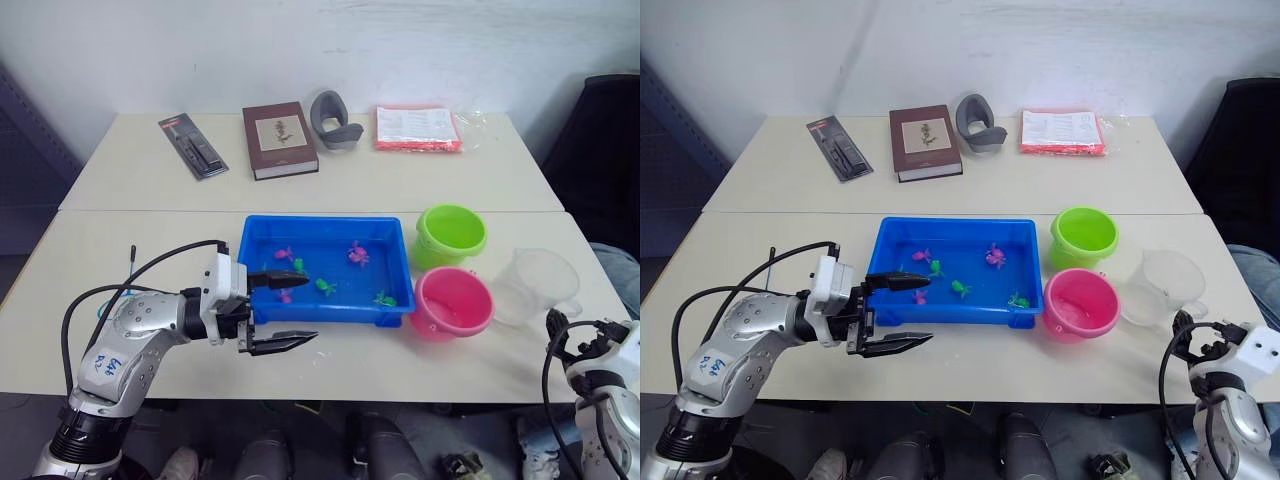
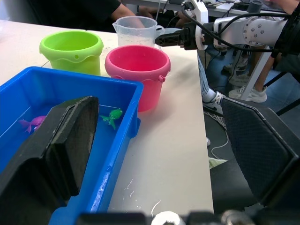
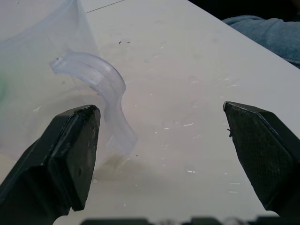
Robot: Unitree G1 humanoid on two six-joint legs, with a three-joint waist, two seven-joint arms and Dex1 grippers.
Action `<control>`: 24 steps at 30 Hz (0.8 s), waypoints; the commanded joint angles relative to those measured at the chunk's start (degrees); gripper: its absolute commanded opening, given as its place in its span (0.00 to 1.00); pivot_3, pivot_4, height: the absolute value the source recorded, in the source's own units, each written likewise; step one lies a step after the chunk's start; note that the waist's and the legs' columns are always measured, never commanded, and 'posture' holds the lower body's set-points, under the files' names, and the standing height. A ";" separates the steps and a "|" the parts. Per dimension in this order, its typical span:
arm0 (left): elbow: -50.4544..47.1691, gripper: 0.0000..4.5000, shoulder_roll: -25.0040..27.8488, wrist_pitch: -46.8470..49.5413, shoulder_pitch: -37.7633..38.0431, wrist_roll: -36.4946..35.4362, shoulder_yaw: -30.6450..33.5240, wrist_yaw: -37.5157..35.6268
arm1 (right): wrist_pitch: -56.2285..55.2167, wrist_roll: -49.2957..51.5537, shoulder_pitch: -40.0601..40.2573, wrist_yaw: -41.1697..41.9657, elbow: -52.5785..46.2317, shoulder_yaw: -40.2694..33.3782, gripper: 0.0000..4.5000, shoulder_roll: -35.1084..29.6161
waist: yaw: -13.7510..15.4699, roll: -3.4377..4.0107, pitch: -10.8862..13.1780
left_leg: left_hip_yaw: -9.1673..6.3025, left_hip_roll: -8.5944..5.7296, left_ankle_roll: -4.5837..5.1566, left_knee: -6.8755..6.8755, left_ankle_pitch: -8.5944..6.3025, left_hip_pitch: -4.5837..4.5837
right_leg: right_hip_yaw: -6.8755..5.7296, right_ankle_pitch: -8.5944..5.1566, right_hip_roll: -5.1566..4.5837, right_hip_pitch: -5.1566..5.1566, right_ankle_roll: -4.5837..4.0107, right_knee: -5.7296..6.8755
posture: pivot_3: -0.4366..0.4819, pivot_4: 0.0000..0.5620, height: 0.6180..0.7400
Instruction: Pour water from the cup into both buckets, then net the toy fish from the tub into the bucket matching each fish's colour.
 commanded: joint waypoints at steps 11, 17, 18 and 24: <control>1.75 1.00 -1.76 -2.16 -1.67 1.50 -0.21 -0.16 | -6.66 -0.05 -4.34 0.57 2.12 -1.57 0.01 0.51 | 0.00 0.00 0.00 | 0.04 0.01 0.00 0.00 0.00 0.01 | 0.03 0.00 0.00 0.01 0.01 0.02 | 0.48 0.27 1.00; 4.18 1.00 -3.40 -1.82 -3.68 0.84 0.30 0.30 | -4.70 2.81 -3.12 -1.06 -4.47 -2.69 0.01 1.11 | 0.05 0.00 0.00 | 0.03 0.02 -0.01 0.00 0.00 0.01 | 0.02 0.01 -0.02 0.00 0.02 0.01 | 0.48 0.27 1.00; 4.54 1.00 -3.62 -1.71 -4.02 0.71 0.34 0.23 | -4.12 3.41 -2.44 -1.34 -6.17 -3.04 0.01 1.02 | 0.05 0.01 0.01 | 0.03 0.02 -0.01 0.00 0.01 0.01 | 0.03 0.01 -0.03 0.00 0.03 0.01 | 0.48 0.27 1.00; 5.97 1.00 -4.04 -0.93 -5.21 0.04 0.25 -0.94 | -1.21 3.52 2.23 -1.97 -16.74 -4.34 0.01 -1.76 | 0.08 0.03 0.02 | 0.04 0.02 -0.03 -0.01 0.01 0.00 | 0.03 0.01 -0.04 -0.05 0.03 0.02 | 0.48 0.27 1.00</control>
